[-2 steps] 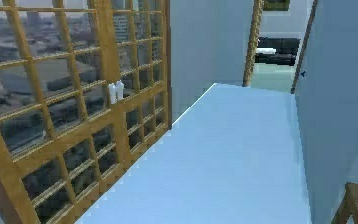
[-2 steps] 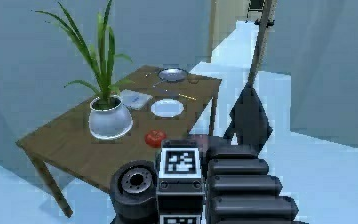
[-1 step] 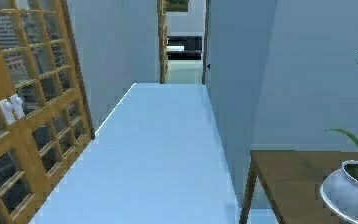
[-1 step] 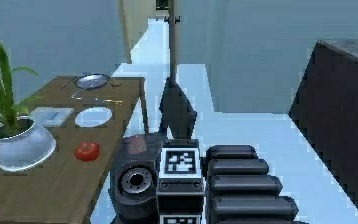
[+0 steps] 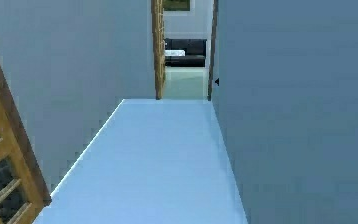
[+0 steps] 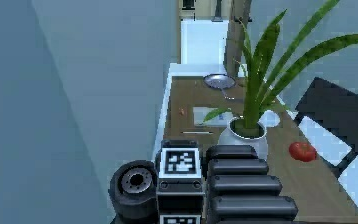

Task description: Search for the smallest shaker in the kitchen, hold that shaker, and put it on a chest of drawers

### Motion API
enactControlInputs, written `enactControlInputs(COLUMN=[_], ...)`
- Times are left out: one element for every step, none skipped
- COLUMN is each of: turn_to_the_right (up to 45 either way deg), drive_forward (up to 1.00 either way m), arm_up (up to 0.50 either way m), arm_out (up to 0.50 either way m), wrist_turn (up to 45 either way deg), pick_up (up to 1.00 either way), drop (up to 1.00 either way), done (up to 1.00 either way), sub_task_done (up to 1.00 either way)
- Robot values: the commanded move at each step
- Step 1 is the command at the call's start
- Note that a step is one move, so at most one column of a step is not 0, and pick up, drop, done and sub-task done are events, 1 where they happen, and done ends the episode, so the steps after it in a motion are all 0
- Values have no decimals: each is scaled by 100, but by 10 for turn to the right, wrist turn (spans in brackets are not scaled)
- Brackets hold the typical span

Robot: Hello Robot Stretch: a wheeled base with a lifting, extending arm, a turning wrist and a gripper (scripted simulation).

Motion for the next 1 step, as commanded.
enactControlInputs(turn_to_the_right=[0], drive_forward=[100], arm_up=[0], arm_out=[0], wrist_turn=[0], pick_up=[0], drop=[0], done=[0], sub_task_done=[0])
